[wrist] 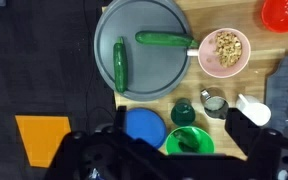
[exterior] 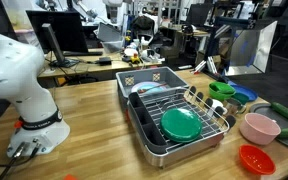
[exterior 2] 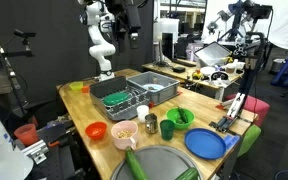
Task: Pour the contents in the silver jug into the white mug
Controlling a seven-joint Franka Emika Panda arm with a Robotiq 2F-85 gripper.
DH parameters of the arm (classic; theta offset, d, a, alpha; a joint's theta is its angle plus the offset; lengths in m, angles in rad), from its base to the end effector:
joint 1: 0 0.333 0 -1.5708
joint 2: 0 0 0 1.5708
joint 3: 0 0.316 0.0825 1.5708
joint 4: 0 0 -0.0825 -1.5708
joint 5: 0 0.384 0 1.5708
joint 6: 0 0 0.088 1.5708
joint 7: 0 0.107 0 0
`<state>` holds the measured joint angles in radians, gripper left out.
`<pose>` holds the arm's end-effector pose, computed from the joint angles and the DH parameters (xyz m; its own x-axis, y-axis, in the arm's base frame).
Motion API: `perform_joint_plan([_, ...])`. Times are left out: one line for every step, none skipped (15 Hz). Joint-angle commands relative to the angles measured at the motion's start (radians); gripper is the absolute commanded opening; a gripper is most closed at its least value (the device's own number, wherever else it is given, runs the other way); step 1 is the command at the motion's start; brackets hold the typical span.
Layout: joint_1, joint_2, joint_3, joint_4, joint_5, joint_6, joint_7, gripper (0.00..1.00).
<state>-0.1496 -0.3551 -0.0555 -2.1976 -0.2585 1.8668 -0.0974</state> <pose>0.4371 -0.1133 0.5314 0.9995 -0.0324 -0.0063 -0.0302 -0.9732 0.2280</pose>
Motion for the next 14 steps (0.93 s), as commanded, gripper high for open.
perform_joint_plan([0.018,0.0,-0.015,0.003,-0.005,-0.005,0.004,1.0])
perform_joint_plan([0.018,0.0,-0.015,0.003,-0.005,-0.005,0.004,1.0])
perform_joint_plan([0.019,0.011,-0.017,0.001,-0.006,0.004,0.001,1.0])
perform_joint_plan([0.023,0.016,-0.02,-0.003,0.002,0.013,-0.009,1.0])
perform_joint_plan([0.029,0.022,-0.024,-0.016,0.007,0.038,-0.026,1.0])
perform_joint_plan([0.036,0.026,-0.029,-0.029,0.018,0.068,-0.043,1.0])
perform_joint_plan([0.046,0.035,-0.034,-0.047,0.029,0.107,-0.068,1.0])
perform_joint_plan([0.057,0.048,-0.04,-0.066,0.047,0.153,-0.093,1.0])
perform_joint_plan([0.065,0.062,-0.044,-0.084,0.058,0.192,-0.124,1.0])
perform_joint_plan([0.076,0.08,-0.051,-0.104,0.081,0.234,-0.169,1.0])
perform_joint_plan([0.082,0.1,-0.054,-0.118,0.099,0.262,-0.2,1.0])
perform_joint_plan([0.089,0.121,-0.059,-0.136,0.12,0.294,-0.24,1.0])
perform_joint_plan([0.085,0.151,-0.053,-0.135,0.113,0.289,-0.235,1.0])
perform_joint_plan([0.078,0.129,-0.039,-0.129,0.095,0.261,-0.186,1.0])
